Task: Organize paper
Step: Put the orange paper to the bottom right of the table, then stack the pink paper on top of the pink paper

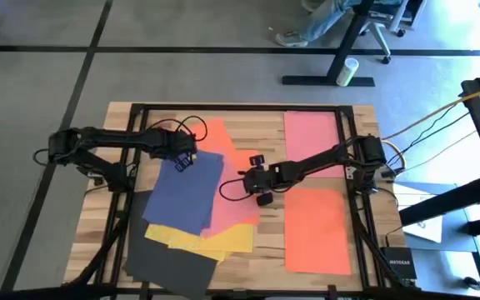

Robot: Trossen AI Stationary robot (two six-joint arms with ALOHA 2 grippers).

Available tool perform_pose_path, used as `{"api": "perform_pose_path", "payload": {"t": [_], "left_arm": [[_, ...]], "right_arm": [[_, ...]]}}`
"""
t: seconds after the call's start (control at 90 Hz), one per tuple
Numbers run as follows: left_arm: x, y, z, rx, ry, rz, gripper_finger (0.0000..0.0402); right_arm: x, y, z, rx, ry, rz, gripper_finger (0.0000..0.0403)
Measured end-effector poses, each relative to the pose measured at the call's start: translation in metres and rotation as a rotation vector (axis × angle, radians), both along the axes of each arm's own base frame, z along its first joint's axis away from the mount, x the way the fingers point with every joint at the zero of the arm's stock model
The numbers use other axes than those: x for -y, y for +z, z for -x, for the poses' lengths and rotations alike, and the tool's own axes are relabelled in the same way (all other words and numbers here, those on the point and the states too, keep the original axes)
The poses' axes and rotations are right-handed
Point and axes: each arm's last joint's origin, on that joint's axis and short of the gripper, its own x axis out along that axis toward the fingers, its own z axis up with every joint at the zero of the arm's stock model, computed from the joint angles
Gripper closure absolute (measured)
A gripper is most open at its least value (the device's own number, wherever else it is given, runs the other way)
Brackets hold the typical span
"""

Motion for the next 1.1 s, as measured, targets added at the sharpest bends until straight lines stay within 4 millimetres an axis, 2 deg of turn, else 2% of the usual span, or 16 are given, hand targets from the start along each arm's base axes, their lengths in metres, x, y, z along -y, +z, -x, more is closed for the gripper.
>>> {"api": "perform_pose_path", "payload": {"t": [0.733, 1.1], "left_arm": [[0.0, 0.0, -0.0002, -0.007, -0.016, 0.001, 0.0399], [-0.0003, 0.0001, -0.0005, -0.004, -0.014, -0.006, 0.0345]], "right_arm": [[0.0, 0.0, 0.0, 0.0, 0.0, 0.0, 0.0281], [0.0, 0.0, 0.0, 0.0, 0.0, 0.0, 0.0281]]}}
